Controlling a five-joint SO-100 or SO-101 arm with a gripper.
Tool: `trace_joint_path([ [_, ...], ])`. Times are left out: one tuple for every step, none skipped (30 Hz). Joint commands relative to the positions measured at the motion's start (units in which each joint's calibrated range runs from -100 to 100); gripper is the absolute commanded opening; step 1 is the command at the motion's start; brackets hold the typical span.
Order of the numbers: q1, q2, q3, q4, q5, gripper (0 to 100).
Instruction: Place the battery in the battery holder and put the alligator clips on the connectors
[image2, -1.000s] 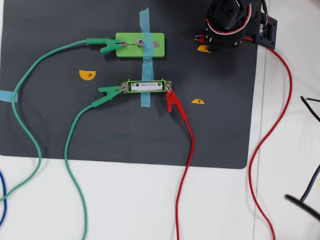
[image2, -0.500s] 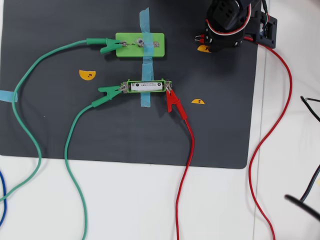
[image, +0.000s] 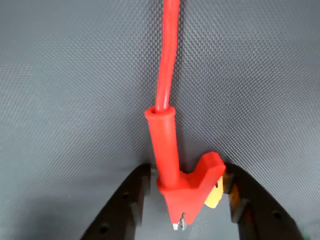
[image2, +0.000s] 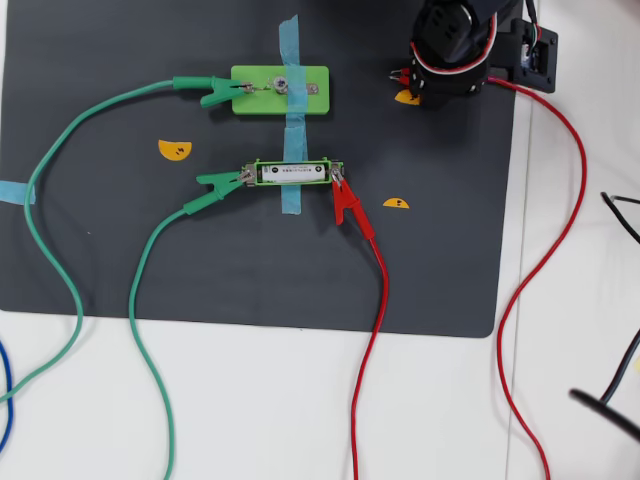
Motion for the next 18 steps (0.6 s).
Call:
trace_joint_path([
  [1.5, -0.4, -1.1, -0.2, 0.7, 13],
  [1.7, -0.4, -1.1, -0.3, 0.8, 11],
  [1.9, -0.4, -1.1, -0.4, 0.8, 10],
  [2.1, -0.4, -1.1, -0.5, 0.8, 9],
  [2.1, -0.4, -1.1, -0.4, 0.8, 9],
  [2.1, -0.4, -1.2, -0.3, 0.8, 9],
  [2.0, -0.3, -1.3, 0.0, 0.8, 9],
  [2.0, -0.3, -1.4, 0.0, 0.8, 9],
  [2.1, -0.3, -1.5, 0.0, 0.8, 9],
  [2.1, -0.3, -1.6, 0.0, 0.8, 9],
  [2.1, -0.3, -1.6, 0.0, 0.8, 9],
  [2.1, -0.3, -1.7, 0.0, 0.8, 9],
  [1.9, -0.3, -1.8, 0.0, 0.8, 9],
  [1.7, -0.3, -1.9, 0.0, 0.8, 9],
  [1.6, -0.3, -1.9, 0.0, 0.8, 9],
  [1.5, -0.3, -2.0, 0.0, 0.7, 9],
  [1.5, -0.3, -2.0, 0.0, 0.7, 9],
  [1.5, -0.3, -2.0, 0.0, 0.7, 9],
])
